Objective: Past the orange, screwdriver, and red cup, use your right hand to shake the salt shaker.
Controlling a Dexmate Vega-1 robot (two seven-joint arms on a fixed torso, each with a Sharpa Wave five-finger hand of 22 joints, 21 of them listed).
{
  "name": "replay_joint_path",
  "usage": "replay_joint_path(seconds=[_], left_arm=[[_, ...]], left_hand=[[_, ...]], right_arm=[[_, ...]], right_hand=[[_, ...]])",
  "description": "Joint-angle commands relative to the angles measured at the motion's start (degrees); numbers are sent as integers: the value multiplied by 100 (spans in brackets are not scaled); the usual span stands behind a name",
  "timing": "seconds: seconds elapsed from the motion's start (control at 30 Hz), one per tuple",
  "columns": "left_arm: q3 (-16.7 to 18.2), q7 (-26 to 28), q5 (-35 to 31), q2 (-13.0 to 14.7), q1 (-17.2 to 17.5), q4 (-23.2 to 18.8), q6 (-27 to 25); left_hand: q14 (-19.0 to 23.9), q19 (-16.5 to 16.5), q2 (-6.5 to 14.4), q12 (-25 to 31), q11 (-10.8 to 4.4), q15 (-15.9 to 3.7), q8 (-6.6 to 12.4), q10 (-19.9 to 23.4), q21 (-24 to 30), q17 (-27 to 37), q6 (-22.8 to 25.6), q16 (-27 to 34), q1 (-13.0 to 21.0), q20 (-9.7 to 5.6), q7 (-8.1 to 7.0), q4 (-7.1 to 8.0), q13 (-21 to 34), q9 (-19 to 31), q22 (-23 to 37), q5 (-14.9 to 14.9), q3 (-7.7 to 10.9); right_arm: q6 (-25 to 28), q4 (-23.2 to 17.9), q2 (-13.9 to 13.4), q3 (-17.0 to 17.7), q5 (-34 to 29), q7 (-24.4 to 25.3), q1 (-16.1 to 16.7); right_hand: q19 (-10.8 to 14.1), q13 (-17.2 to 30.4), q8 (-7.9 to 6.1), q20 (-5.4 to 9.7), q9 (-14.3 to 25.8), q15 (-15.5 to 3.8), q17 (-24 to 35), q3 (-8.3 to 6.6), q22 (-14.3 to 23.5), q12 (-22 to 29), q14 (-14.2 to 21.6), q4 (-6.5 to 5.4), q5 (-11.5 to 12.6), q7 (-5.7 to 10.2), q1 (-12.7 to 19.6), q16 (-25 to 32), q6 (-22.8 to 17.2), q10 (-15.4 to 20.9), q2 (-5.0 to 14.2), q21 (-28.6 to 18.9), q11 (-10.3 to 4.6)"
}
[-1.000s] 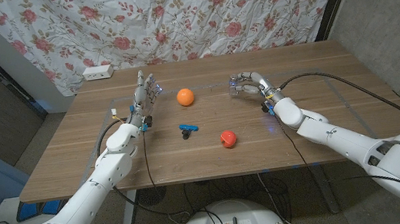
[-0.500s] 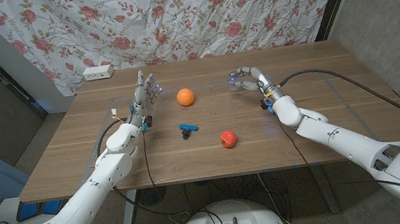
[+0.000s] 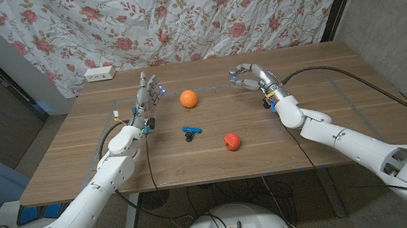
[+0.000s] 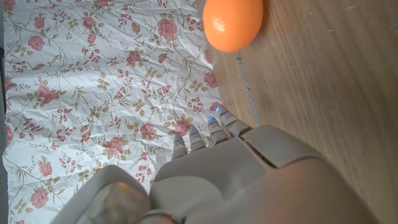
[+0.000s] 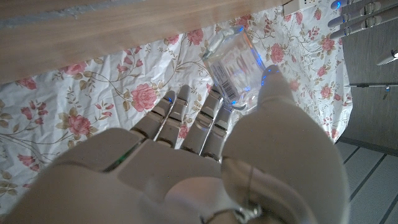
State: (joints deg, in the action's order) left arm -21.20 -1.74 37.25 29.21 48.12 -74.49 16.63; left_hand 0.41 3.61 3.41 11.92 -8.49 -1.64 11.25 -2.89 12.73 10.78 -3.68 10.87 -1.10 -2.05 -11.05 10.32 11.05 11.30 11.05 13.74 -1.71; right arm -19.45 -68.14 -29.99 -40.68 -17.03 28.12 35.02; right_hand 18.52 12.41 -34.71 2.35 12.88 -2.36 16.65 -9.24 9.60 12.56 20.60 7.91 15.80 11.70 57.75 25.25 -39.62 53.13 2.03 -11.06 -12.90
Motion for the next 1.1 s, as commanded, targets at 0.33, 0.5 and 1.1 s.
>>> replay_joint_path(seconds=[0.33, 0.5, 1.1], left_arm=[[0, 1, 0, 1, 0, 1, -1], [1, 1, 0, 2, 0, -1, -2], [1, -2, 1, 2, -1, 3, -1]], left_hand=[[2, 21, 579, 23, -37, -605, 26, -2, 26, 34, 15, 30, -1, -137, -40, 36, 21, 35, 27, 43, -10], [0, 22, 579, 19, -45, -601, 24, -12, 27, 34, 8, 29, -1, -137, -45, 35, 21, 35, 27, 43, -10], [-2, 24, 579, 23, -45, -596, 26, -2, 27, 34, 14, 28, -2, -139, -42, 36, 21, 35, 27, 43, -10]], right_arm=[[529, -710, -378, -57, -1073, 336, 9], [655, -768, -394, -111, -1428, 640, -12], [1262, -859, -438, -434, -2487, 1409, -189]], right_hand=[[120, 33, 23, 122, -32, -795, 27, 35, 15, -31, 33, -37, -65, 104, -70, 42, -76, 51, 97, -29, 20], [127, 33, 16, 112, -30, -794, 26, 46, 15, -32, 35, -29, -81, 103, -72, 44, -99, 61, 87, -28, 20], [322, 34, 20, -98, -43, -749, 27, 92, 20, -46, 128, -38, -171, 103, -136, 86, -164, 91, 114, -61, 21]])
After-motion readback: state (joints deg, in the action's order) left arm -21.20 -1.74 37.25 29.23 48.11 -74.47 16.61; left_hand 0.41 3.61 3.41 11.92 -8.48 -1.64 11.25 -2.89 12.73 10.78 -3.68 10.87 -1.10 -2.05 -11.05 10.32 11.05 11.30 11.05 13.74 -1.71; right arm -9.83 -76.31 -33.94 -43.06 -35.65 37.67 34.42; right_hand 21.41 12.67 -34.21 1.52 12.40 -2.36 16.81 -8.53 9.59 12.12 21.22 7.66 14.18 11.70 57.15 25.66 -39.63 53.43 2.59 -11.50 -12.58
